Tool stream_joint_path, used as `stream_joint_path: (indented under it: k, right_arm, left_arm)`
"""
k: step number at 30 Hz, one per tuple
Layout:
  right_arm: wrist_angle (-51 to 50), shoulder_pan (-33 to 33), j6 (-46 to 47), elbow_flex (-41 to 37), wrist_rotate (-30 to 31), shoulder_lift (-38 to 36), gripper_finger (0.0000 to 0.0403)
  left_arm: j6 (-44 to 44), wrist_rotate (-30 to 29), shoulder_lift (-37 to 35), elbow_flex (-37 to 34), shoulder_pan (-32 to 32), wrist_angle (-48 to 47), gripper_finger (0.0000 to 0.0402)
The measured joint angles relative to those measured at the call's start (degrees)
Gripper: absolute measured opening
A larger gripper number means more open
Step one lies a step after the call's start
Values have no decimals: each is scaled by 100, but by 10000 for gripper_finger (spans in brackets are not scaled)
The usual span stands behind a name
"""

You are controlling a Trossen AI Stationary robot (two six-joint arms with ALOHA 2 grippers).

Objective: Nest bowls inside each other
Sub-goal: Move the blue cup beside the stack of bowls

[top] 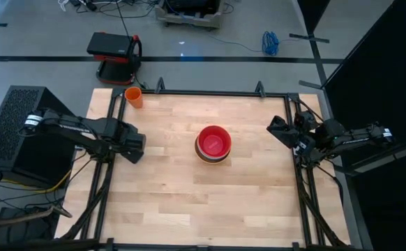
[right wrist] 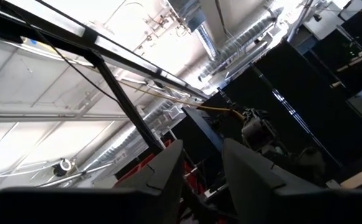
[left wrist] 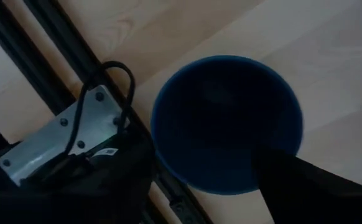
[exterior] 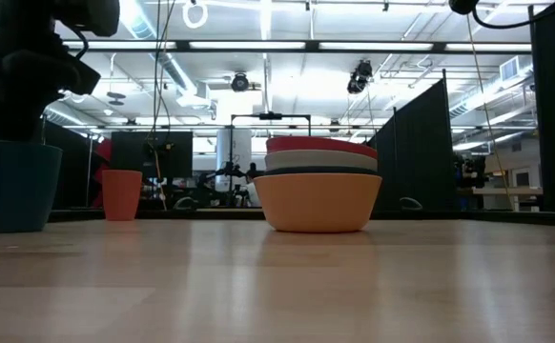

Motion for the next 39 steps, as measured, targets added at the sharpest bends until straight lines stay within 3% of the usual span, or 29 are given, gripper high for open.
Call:
stream_joint_path:
  k: [7, 24, 30, 39]
  right_arm:
    - [4, 0, 0, 0, -33, 0, 88]
    - [44, -1, 0, 2, -39, 0, 82]
    - [77, -1, 18, 2, -39, 0, 88]
    - [79, -2, 17, 2, -39, 0, 96]
  left_arm:
    - [-187, -2, 0, 0, 0, 14, 141]
    - [-197, -54, 0, 0, -2, 137, 7]
    - [-496, -368, -2, 0, -2, 124, 45]
    - [-522, -413, -3, -22, 30, 47, 158]
